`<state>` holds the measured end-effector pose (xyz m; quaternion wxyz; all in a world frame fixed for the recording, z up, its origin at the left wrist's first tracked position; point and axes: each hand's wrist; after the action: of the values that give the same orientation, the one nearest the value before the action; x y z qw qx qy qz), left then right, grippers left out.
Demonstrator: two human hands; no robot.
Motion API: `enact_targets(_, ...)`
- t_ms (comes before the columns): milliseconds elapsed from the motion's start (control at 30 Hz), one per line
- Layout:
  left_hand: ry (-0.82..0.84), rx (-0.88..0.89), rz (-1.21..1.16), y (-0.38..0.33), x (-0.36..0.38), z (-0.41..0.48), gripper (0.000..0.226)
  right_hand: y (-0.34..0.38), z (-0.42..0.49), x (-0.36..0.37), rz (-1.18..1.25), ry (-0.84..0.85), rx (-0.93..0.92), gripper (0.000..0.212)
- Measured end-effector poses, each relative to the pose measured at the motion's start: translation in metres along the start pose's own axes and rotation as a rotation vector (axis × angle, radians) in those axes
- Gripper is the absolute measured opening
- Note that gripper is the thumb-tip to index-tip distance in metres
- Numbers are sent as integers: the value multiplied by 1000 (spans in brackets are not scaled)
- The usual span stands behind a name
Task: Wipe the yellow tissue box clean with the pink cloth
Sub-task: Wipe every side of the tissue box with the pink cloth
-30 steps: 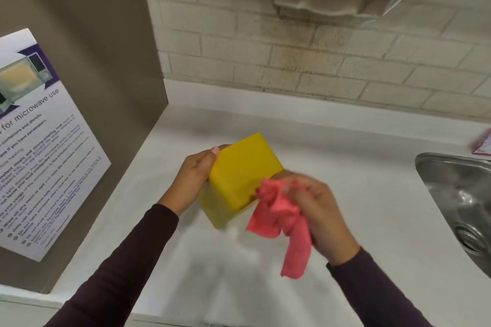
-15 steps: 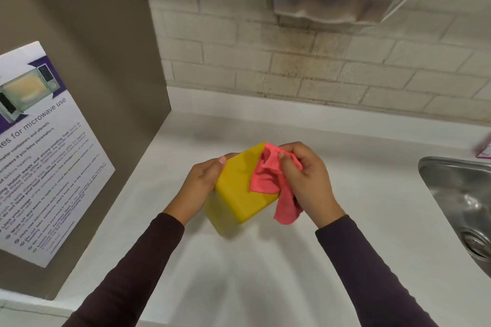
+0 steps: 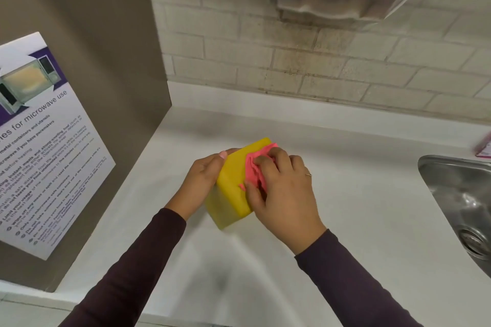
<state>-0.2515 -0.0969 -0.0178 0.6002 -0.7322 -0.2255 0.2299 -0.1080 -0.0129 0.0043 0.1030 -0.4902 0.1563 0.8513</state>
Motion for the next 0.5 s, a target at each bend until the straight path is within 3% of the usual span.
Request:
enact_targets(133, 25, 13, 6, -1, 3, -4, 32, -21, -9, -8, 148, 26, -149, 35)
enact_targets(333, 34, 27, 0, 1, 11, -8, 29, -22, 5, -8, 252, -80, -11, 25)
enact_targets(500, 74, 24, -24, 0, 10, -7, 36, 18, 0, -3, 266, -80, -148, 26)
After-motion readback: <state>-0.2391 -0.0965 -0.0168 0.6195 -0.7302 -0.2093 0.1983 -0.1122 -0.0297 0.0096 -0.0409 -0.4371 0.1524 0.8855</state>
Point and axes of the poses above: each hand's wrist, its own z-axis towards the middle knuckle, its own x-axis out of the palm, y = z × x, and after that the axes turned 8 degrees about -x, right-handed
